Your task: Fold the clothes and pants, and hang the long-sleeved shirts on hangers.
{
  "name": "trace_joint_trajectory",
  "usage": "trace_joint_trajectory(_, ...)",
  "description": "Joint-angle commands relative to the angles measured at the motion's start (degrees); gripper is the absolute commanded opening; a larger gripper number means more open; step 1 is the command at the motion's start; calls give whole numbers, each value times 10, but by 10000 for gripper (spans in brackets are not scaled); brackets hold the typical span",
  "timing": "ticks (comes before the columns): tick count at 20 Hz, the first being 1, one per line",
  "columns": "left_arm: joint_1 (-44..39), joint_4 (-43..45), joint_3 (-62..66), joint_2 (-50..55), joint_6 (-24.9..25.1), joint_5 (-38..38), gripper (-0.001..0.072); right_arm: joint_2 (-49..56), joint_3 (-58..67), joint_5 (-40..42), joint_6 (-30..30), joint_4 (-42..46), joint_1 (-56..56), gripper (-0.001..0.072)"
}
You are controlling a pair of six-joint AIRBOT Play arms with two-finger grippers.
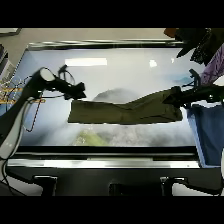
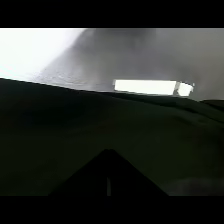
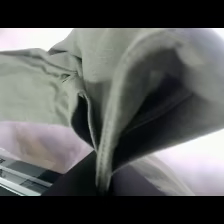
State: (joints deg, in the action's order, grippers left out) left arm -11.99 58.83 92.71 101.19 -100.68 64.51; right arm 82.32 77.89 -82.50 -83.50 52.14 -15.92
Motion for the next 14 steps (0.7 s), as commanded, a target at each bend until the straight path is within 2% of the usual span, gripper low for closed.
trace_joint_trajectory(1,-90,-64,1,59,-29,-92,16,-32,11,-36,-30,25,0,27)
trace_joint_trajectory(6,-151,-94,1,83,-44,-151,16,-57,11,-61,-33,58,0,27)
trace_joint_trajectory(10,-180,-94,1,94,-65,-160,16,-62,11,-61,-50,77,0,27)
trace_joint_trajectory(14,-209,-129,1,111,-65,-162,16,-62,12,-42,-71,76,0,27)
